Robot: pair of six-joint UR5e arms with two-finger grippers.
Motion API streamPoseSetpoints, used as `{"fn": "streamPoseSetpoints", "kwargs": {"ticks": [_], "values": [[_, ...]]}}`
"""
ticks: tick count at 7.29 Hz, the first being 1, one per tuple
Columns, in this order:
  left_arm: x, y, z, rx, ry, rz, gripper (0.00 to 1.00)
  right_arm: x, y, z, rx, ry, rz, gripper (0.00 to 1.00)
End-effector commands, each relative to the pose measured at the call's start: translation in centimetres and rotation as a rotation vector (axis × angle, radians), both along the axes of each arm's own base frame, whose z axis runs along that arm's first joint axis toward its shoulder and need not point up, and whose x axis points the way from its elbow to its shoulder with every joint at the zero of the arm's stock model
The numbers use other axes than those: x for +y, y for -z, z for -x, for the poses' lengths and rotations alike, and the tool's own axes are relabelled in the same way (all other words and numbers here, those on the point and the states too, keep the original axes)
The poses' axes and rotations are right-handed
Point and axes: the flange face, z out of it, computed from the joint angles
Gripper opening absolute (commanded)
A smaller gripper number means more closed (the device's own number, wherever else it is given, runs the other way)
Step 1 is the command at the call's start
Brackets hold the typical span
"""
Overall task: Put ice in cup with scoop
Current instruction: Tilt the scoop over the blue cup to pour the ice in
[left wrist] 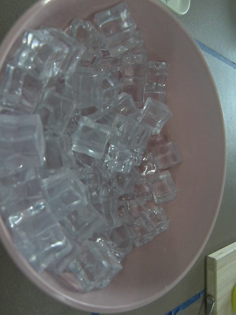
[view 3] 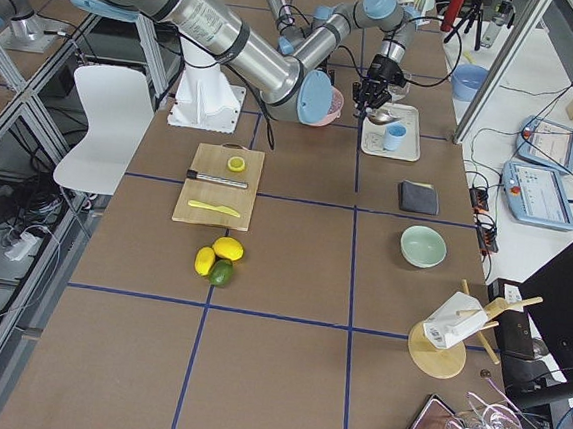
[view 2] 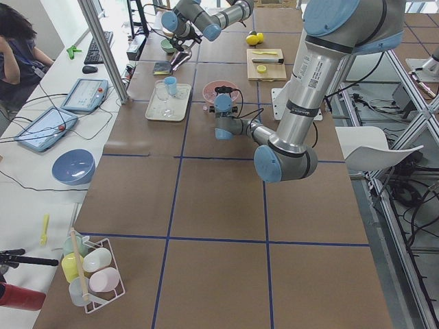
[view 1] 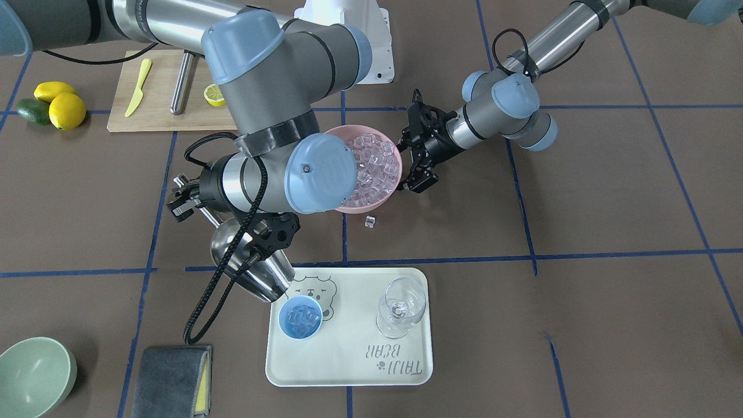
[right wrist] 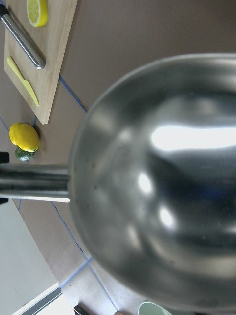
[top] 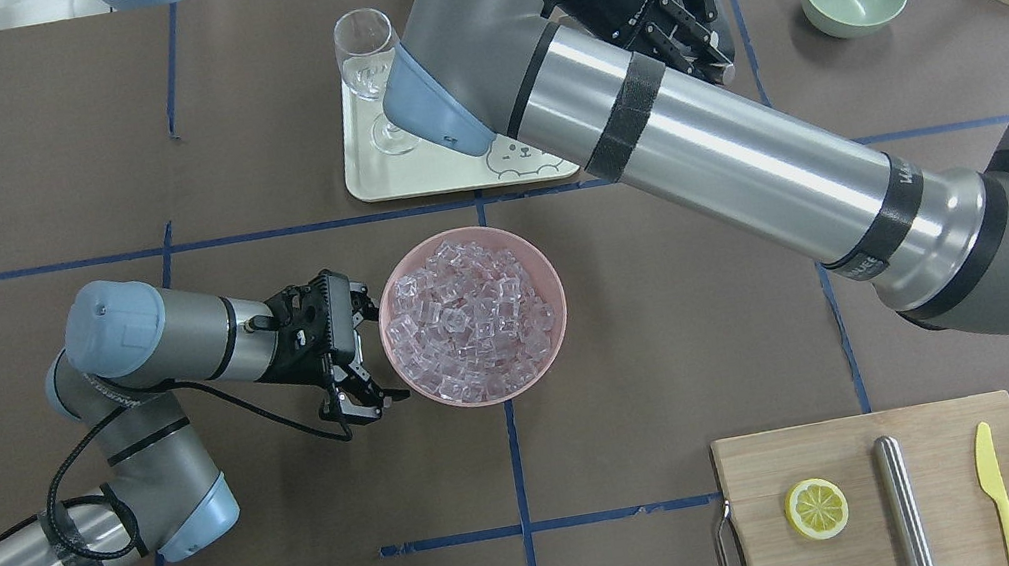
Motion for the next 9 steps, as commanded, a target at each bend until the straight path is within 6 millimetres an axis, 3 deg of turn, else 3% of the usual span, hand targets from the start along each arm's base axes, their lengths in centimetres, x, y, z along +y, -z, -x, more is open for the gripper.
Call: {"fn": "streamPoseSetpoints", "kwargs": {"ticks": [1,6,8,9], "values": [[0.0,0.1,0.0,0.001,0.000,-0.001,1.00,0.0,0.1,0.0,-0.002,0.000,0.000,0.00],[0.1,0.1,0.2,0.012,0.000,-0.007,1.00,-0.3,0.8,-1.1,-0.088,-0.065,0.037,0.00],[0.1,0.1,0.2,0.012,0.000,-0.007,1.00,0.3,-0.5,-4.6,-0.205,-0.161,0.070,0.00],[0.1,0.1,0.2,0.012,0.000,-0.007,1.00,1.1,-3.3,-7.0,-0.258,-0.190,0.031,0.00]]}}
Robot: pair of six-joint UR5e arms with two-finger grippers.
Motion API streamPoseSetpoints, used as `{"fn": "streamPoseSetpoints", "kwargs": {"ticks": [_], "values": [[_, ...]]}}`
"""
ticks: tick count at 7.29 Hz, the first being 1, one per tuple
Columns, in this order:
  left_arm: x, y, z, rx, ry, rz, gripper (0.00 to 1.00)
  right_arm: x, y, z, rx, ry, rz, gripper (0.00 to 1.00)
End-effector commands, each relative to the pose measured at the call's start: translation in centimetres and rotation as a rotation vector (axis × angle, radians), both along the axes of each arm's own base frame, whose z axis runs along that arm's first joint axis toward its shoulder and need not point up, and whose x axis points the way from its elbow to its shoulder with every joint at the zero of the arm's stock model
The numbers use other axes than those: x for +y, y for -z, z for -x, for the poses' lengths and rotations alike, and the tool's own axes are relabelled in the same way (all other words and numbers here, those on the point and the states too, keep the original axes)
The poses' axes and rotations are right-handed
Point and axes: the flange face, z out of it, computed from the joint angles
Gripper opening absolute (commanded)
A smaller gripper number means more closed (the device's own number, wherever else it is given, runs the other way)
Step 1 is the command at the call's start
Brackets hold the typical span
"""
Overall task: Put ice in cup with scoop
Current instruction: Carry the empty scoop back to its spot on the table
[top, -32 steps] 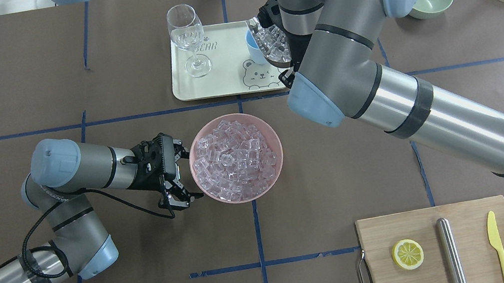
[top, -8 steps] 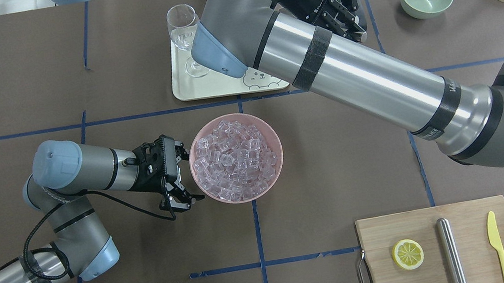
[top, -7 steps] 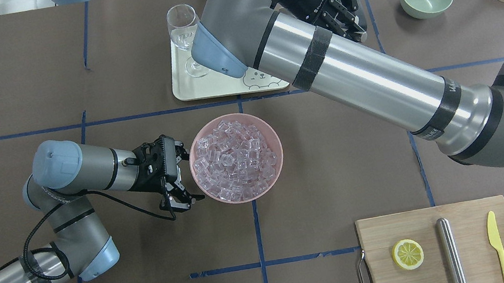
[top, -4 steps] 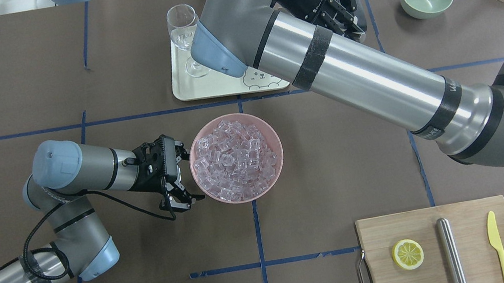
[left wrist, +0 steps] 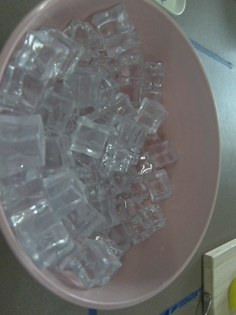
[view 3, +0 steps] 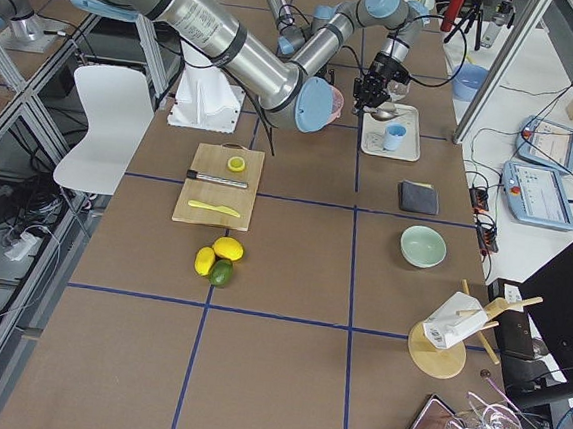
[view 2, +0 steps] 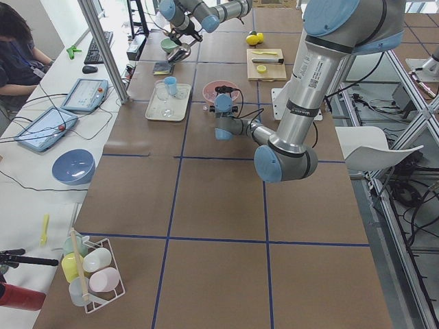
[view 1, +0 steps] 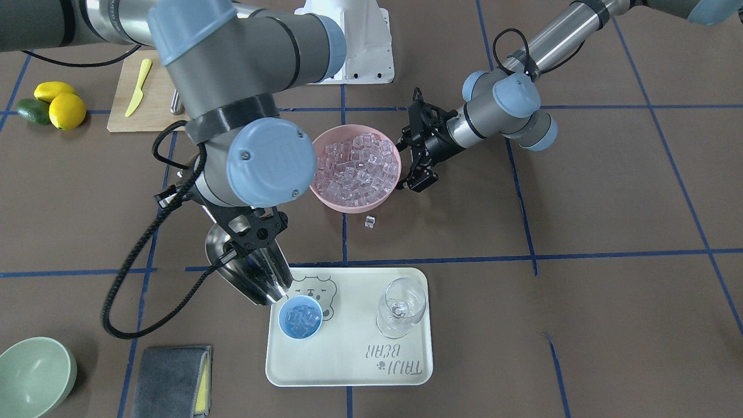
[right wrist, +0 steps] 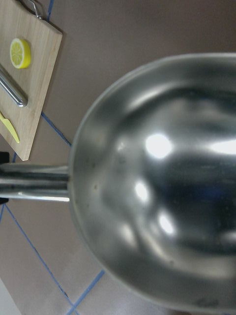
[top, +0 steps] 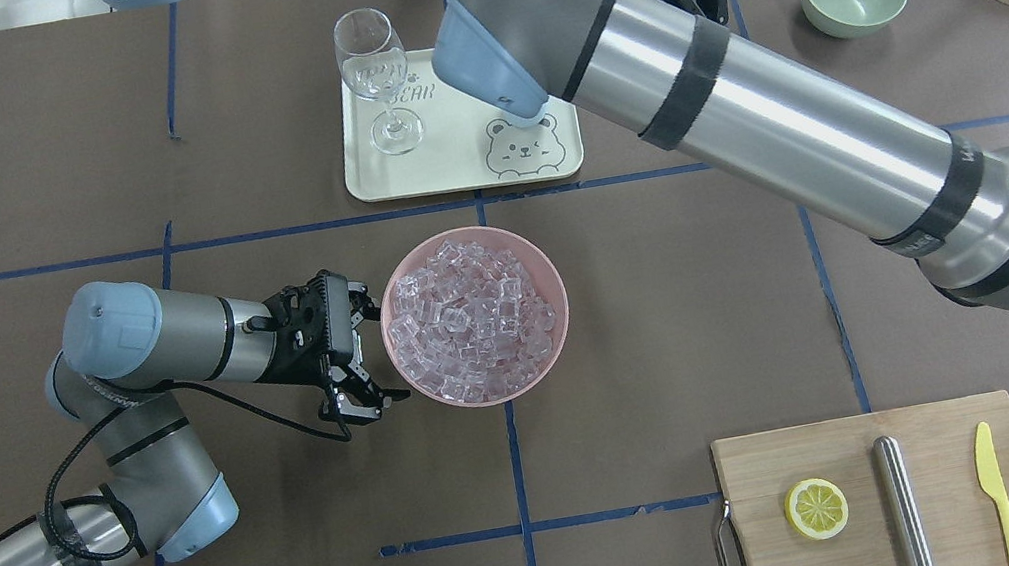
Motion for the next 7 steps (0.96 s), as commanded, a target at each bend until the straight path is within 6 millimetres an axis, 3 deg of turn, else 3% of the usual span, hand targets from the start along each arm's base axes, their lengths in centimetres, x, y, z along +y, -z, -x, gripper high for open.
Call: {"fn": "streamPoseSetpoints", "kwargs": {"ticks": [1,2,3,5,6,7], "values": [[0.1,-0.1,-0.1,-0.001,-0.002,0.001,1.00,1.6,-6.4,-5.5,-0.134,-0.087,-0.023,0.00],[0.1,-0.1,0.0,-0.001,-0.002,0.001,1.00,2.6,-9.1,-9.0,-0.187,-0.132,-0.017,0.00],[0.1,-0.1,0.0,-0.001,-0.002,-0.001,1.00,4.6,-10.0,-11.4,-0.196,-0.242,0.005,0.00],[0.2,0.0,-0.1,0.000,-0.003,0.000,1.00,8.7,-12.0,-13.6,-0.191,-0.502,0.084,0.00],[0.2,0.1,-0.1,0.003,-0.003,-0.002,1.00,10.5,-15.3,-13.9,-0.213,-0.581,0.233,0.00],[0.2,0.0,-0.1,0.002,-0.003,-0.001,1.00,11.1,-17.3,-14.1,-0.231,-0.615,0.249,0.00]]}}
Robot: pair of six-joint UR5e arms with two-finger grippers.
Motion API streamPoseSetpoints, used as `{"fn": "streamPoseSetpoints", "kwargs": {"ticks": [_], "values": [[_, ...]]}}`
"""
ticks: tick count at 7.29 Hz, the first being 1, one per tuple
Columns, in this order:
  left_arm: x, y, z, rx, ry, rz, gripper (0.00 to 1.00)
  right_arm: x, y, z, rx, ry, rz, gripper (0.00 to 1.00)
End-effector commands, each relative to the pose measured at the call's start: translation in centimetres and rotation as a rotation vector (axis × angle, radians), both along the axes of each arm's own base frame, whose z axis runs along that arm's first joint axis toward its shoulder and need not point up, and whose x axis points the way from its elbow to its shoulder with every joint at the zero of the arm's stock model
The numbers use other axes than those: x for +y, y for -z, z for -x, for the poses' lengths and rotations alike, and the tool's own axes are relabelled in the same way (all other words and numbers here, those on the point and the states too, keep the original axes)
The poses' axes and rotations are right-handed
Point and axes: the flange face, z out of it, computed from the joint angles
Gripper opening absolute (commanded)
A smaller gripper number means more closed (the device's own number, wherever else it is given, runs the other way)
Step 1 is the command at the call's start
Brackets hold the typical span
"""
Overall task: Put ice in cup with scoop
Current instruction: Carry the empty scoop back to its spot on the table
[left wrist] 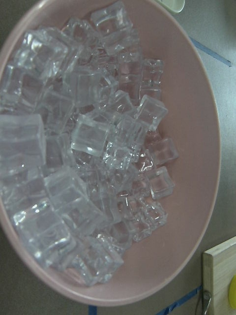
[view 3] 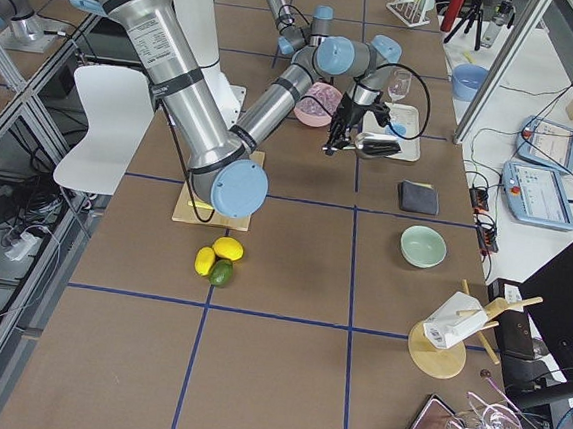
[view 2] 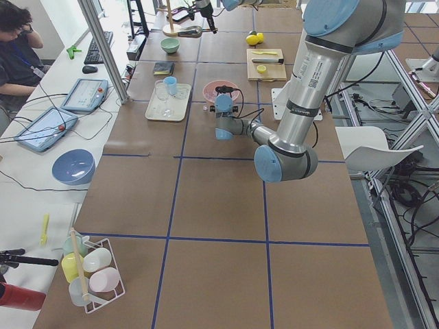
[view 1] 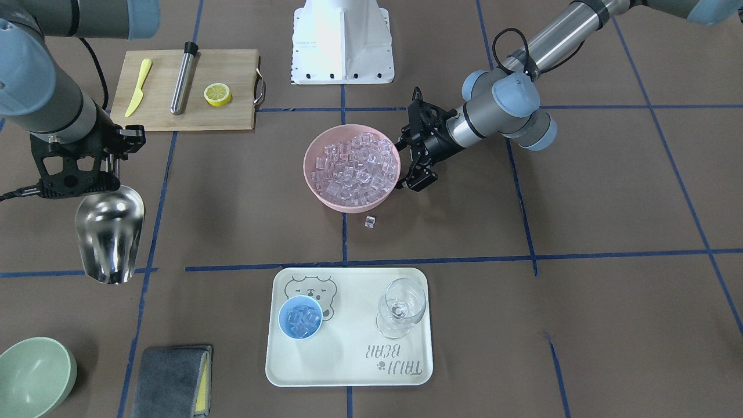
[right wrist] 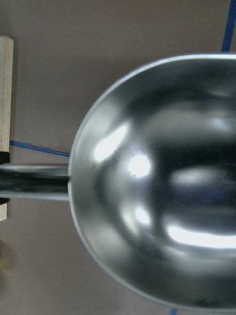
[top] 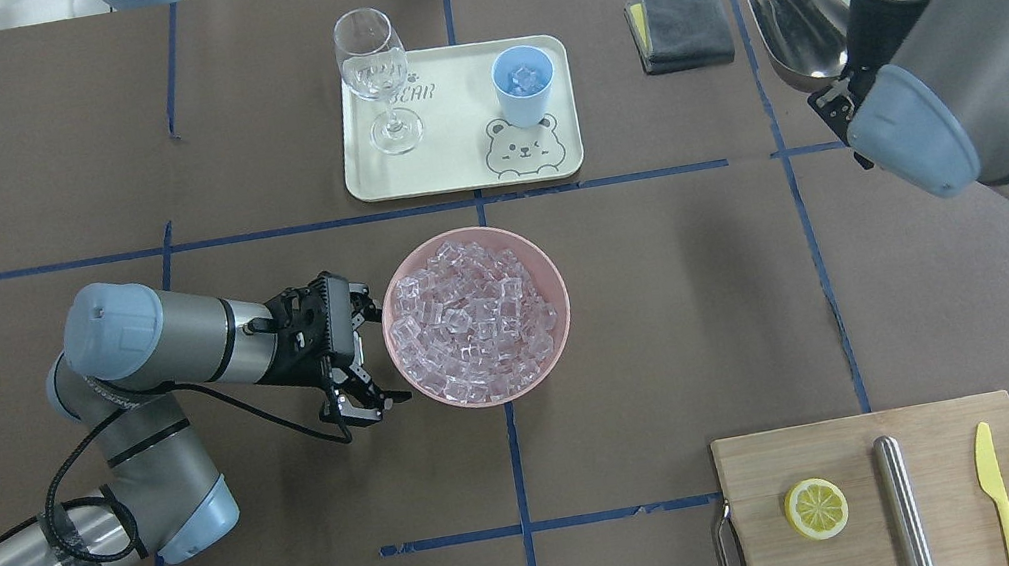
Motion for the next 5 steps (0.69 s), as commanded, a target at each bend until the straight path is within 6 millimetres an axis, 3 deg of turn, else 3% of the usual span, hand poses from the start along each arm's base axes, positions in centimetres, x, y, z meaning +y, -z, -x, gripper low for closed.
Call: {"fn": "streamPoseSetpoints", "kwargs": {"ticks": [1,3,4,5], "values": [[0.0,0.0,0.1,0.001,0.000,-0.001,1.00,2.9,-4.9,-1.2,-0.034,-0.102,0.108,0.00],[0.2,0.1,-0.2,0.002,-0.003,-0.001,1.00,5.9,-9.3,-2.8,-0.046,-0.116,0.158,0.00],[0.6,0.1,-0.4,0.002,-0.009,0.000,1.00,6.9,-10.8,-2.2,-0.041,-0.115,0.193,0.00],[0.6,0.1,-0.4,0.002,-0.009,-0.001,1.00,8.3,-11.7,-0.4,-0.024,-0.082,0.221,0.00]]}}
